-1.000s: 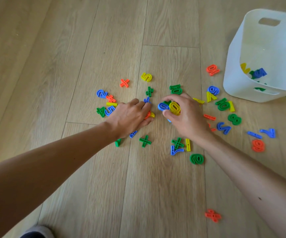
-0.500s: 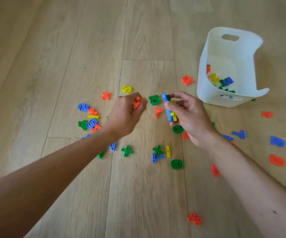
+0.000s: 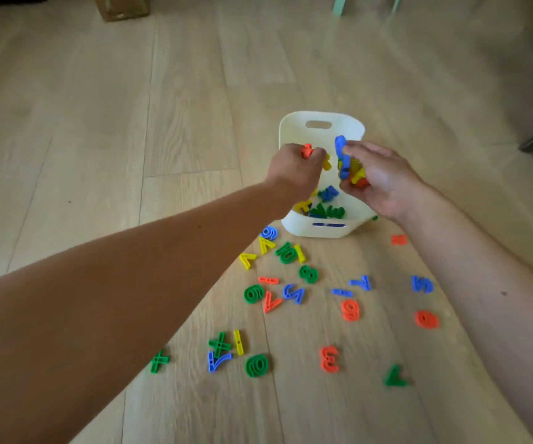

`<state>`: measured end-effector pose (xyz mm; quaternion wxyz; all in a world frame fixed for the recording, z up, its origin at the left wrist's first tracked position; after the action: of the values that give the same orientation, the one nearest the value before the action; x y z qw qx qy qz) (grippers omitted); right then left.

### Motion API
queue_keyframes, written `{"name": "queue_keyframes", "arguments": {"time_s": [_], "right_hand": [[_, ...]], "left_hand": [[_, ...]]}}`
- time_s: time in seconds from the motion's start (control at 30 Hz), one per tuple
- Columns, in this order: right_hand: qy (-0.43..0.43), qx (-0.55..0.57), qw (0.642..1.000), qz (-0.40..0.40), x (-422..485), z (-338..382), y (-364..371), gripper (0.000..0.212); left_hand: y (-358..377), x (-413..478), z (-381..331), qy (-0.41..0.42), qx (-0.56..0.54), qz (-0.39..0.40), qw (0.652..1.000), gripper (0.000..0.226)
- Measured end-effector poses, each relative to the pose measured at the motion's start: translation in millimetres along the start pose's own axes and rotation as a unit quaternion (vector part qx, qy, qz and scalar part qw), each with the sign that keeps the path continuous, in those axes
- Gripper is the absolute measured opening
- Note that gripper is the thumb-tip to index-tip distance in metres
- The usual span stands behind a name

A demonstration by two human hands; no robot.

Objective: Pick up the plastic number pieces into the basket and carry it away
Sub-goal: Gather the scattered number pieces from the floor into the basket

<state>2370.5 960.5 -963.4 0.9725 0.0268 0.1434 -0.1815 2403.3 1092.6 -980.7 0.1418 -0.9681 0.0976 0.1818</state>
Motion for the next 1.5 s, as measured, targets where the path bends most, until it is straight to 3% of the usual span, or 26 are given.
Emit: {"name": "queue_keyframes", "arguments": {"time_s": [0.17,0.43,0.7,0.87,0.97,1.1,1.2,1.37,1.5], "right_hand": [[0.042,-0.022,0.999,-0.005,17.6,-11.1,-2.8,0.009],[0.087,-0.066,0.993,-0.041,25.3,-18.7,-11.1,0.027],[-0.008,-0.141,0.984,-0.107,24.2,-17.9,-11.8,0.005],[-0.05,-0.206,0.967,-0.137,10.7,-10.0,-7.8,0.007],[-0.102,-0.237,0.956,-0.14,-2.8,-2.0,5.1,0.019],[-0.202,-0.259,0.942,-0.065,-25.3,7.1,47.0,0.02],[-0.228,-0.292,0.928,0.027,-38.1,5.9,94.4,0.018],[-0.143,-0.382,0.9,0.154,-43.8,-22.5,160.4,0.044],[-0.088,-0.522,0.829,0.178,-36.1,-65.8,169.6,0.065]], "left_hand": [[17.6,12.9,-0.3,-0.022,0.08,-0.029,0.996,0.021],[15.5,19.6,0.9,-0.02,0.12,-0.039,0.992,0.026],[-1.5,-0.4,-14.5,-0.003,0.166,-0.039,0.985,0.031],[-31.3,-19.7,-29.6,0.02,0.197,-0.035,0.979,0.032],[-62.0,-35.5,-38.0,0.034,0.223,-0.033,0.974,0.03],[-115.1,-58.8,-37.6,0.059,0.292,-0.038,0.954,0.03],[-160.7,-70.5,-23.9,0.054,0.343,-0.046,0.937,0.028],[-227.7,-67.6,20.7,0.013,0.382,-0.047,0.923,0.027],[-246.6,-51.3,75.5,0.027,0.4,-0.048,0.915,0.034]]}}
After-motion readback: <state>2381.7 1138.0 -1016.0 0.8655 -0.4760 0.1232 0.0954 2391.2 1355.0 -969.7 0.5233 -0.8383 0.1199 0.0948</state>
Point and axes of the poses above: each hand's wrist, its own x-axis towards the middle knuckle, its own y-axis out of the palm, z = x × y, the point moved 1 cm from there along x, towards the middle knuckle, and after that the axes turned 7 degrees about -y, right-handed, at the moved point
